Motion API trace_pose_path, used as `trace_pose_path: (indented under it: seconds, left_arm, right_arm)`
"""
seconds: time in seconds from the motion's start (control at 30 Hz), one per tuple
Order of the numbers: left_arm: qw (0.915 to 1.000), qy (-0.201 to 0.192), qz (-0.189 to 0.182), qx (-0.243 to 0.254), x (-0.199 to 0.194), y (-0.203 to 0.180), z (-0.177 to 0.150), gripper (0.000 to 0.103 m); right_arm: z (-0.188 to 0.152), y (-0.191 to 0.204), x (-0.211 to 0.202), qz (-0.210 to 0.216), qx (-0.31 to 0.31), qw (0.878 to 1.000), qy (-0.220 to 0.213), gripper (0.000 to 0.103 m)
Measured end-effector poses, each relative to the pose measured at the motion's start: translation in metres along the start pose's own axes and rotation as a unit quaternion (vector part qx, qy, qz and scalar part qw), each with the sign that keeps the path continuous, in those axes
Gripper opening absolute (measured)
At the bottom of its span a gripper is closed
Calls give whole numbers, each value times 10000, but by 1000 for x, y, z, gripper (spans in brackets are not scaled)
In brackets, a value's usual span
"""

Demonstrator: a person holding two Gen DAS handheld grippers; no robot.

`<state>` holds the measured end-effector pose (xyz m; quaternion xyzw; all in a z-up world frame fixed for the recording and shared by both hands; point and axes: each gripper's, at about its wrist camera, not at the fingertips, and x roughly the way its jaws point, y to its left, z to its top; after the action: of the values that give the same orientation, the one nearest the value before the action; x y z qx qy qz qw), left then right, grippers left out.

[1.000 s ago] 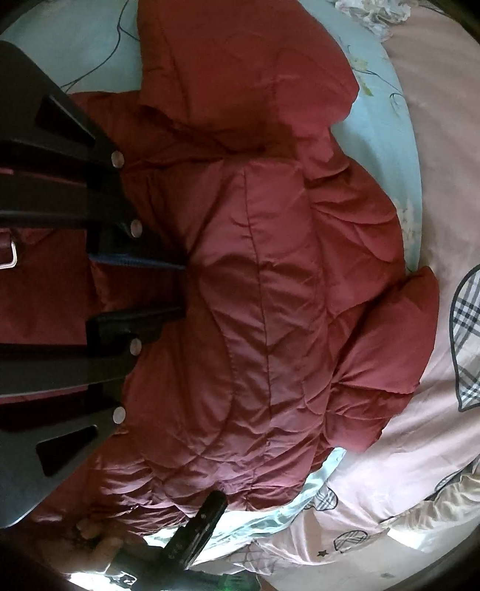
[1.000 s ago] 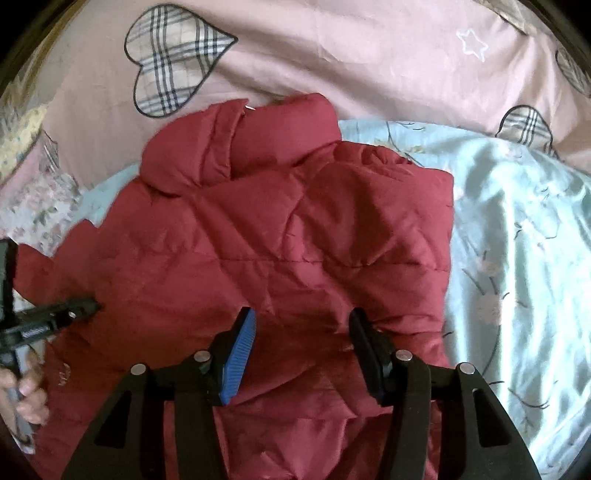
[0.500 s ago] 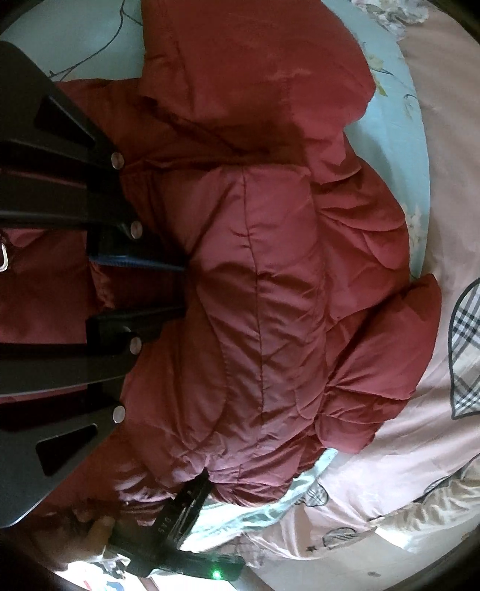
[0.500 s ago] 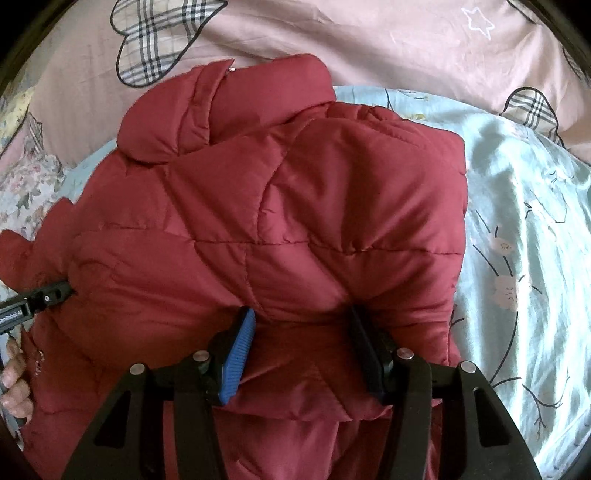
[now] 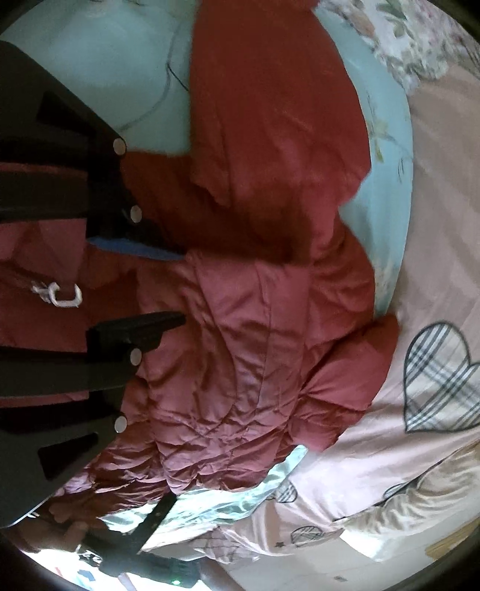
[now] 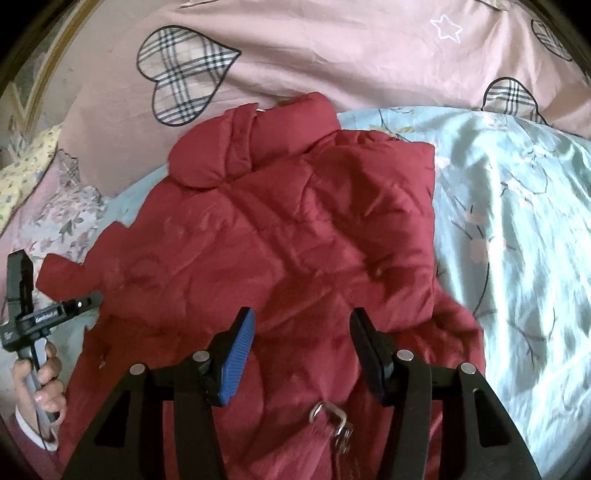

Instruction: Fold large clothes

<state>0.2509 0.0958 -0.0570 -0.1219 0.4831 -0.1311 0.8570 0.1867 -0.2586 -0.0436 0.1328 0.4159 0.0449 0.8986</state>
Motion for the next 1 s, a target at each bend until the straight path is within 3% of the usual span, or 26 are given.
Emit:
trace_pose_path:
  seconds: [0.1, 0.17, 0.43, 0.47, 0.57, 0.8, 1.0]
  left_arm:
    - [9997, -67, 72, -238, -10, 18, -5, 33]
    - [9988, -139, 124, -445, -16, 32, -8, 50]
    - [9918, -383, 412, -1148, -38, 90, -17, 51]
    - [9906, -406, 462, -1223, -41, 97, -18, 55]
    - [9845, -528, 635, -1550, -50, 120, -21, 63]
    - [9679, -728, 1024, -2179, -65, 171, -24, 64]
    - [9445, -1039, 1468, -2748, -77, 219, -15, 64]
  right_arm:
    - [-10, 3, -5, 55, -16, 10000, 49, 57]
    - [-16, 5, -8, 86, -15, 9999, 72, 59]
    - [-26, 7, -20, 182, 74, 9998, 78, 59]
    - [-26, 7, -22, 192, 83, 9998, 63, 59]
    - [-28, 8, -30, 202, 82, 9998, 18, 60]
    - [-35, 10, -39, 246, 112, 9996, -14, 61]
    - [-38, 14, -41, 267, 102, 9996, -9, 61]
